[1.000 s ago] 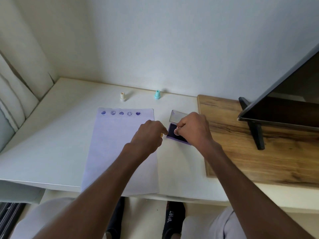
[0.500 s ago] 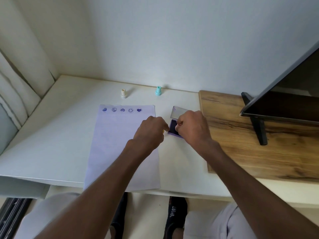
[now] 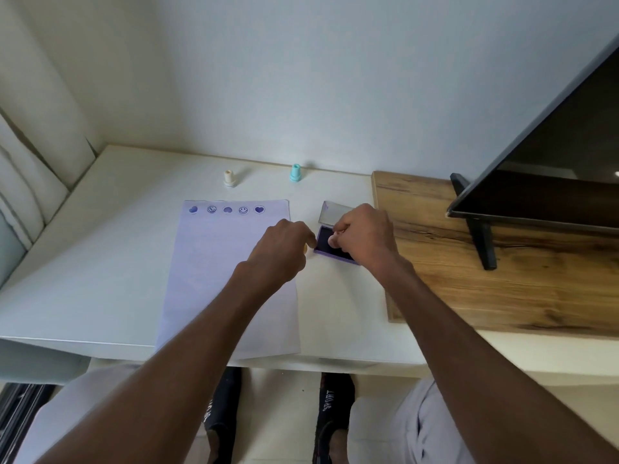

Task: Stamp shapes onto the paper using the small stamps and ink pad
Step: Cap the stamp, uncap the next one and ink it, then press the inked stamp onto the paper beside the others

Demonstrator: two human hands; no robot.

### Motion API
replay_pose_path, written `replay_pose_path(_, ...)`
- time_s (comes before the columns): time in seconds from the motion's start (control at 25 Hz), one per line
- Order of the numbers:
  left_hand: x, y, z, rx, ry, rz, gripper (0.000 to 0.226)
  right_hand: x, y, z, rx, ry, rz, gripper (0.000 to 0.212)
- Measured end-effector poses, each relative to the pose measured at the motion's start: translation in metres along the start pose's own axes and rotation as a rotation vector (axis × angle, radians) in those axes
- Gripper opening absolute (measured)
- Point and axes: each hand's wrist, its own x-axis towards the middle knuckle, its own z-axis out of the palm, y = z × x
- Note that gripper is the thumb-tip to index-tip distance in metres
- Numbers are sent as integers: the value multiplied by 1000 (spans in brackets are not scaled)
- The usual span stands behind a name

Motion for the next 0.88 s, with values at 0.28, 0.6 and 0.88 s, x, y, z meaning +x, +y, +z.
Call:
replay_pose_path(0.28,2,-13,-33,-137,113,-37,31,-3,13,-16,1570,-310,456,11)
replay_pose_path(0.6,-20,-40,-47,-2,22,-123,24,4,-30,13,1748,-512,451,18)
replay_pose_path(0.88,-31,-73,-47,161,-46,-247,42,18,-70,39,1726,-605,310,17)
